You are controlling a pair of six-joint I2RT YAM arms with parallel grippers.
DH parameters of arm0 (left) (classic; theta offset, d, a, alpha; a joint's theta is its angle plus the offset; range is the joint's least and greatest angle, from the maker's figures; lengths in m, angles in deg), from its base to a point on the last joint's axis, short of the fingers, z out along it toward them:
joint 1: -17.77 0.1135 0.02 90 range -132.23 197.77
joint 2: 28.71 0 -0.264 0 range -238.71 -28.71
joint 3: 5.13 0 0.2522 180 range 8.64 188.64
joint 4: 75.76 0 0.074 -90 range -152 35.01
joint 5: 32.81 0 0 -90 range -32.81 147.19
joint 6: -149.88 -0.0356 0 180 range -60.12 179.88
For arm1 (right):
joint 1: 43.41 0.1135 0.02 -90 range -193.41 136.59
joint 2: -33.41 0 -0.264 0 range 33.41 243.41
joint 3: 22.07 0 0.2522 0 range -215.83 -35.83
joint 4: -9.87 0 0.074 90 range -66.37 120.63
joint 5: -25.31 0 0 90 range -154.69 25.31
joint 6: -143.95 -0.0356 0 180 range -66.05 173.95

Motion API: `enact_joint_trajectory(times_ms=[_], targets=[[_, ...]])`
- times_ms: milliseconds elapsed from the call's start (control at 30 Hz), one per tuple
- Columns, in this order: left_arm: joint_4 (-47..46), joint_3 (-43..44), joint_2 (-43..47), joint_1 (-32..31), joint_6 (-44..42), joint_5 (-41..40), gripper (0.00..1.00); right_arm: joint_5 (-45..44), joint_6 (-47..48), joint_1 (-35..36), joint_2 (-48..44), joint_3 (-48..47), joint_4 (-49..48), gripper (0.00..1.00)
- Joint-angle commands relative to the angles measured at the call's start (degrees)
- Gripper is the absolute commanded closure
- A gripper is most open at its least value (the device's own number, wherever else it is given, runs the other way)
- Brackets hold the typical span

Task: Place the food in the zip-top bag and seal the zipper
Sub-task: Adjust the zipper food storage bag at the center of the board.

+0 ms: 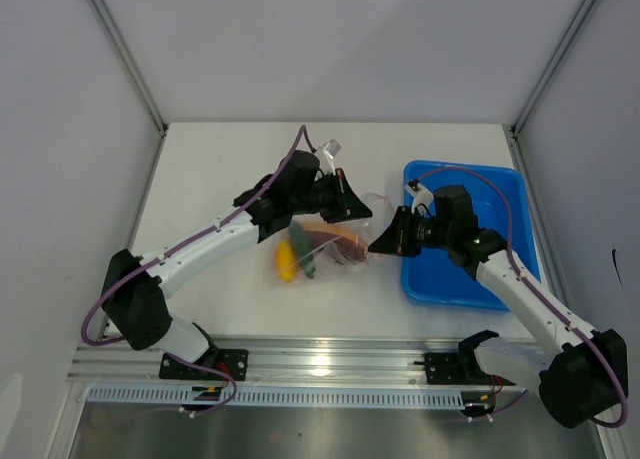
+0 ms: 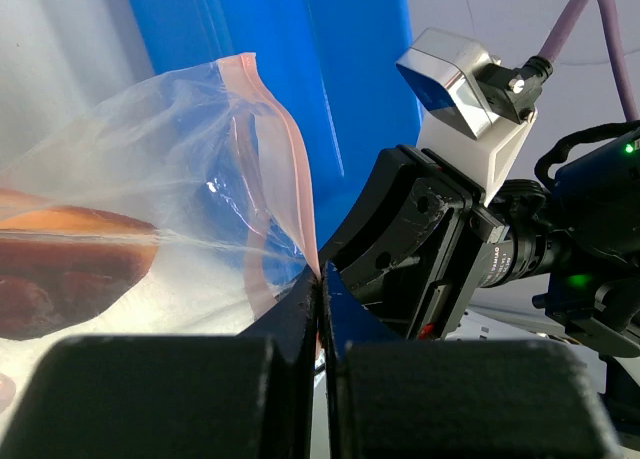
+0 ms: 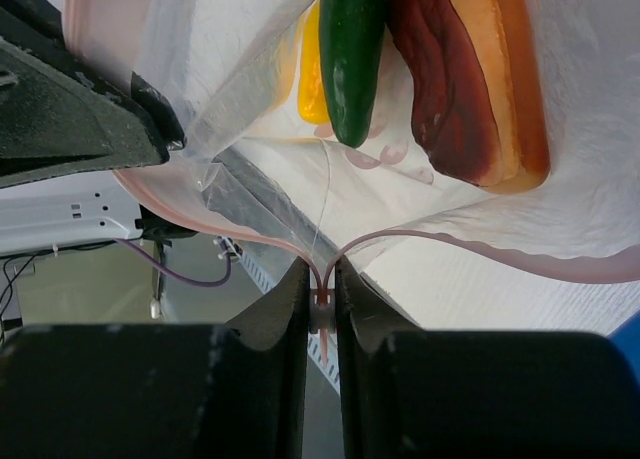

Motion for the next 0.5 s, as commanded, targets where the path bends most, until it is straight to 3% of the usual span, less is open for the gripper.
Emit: enact_joint_trajectory(times_ms=[0,100,167,233,267,300,400,467], targets=[[-2.5,-0.2,2.3,0.3,-0.6,1.2,0.99,-0.3,-0.1,0.2,0.2,0.1,-1.7,0.88],[-2.5,0.0,2.3,0.5,-0.6,1.5,0.99,-1.8,0.7,1.1,0.6,-1.3,-0.5,1.00],[-2.0,-0.2,2.9,1.0,-1.0,1.0,0.98,-2.9,2.5,2.3,1.4,-4.5,2.9,1.00],[-0.2,-0.2,3.8,2.0,-2.1,-0.1,0.85,-5.4,6.1,3.1,2.2,-8.3,6.4,1.00],[0.4,-0.4,4.4,2.4,-2.5,-1.8,0.75,-6.1,7.3,3.5,3.0,-13.0,10.2,1.00],[1.1,-1.1,6.5,2.7,-2.9,-2.9,0.58,-6.3,8.6,4.1,4.8,-15.5,11.8,1.00],[2.7,-1.8,11.4,4.2,-6.3,-7.4,0.41,-6.6,14.3,4.9,8.4,-26.3,19.0,1.00],[6.0,-1.0,13.9,4.5,-10.0,-10.4,0.36,-6.3,18.4,5.4,12.8,-31.7,24.2,1.00]])
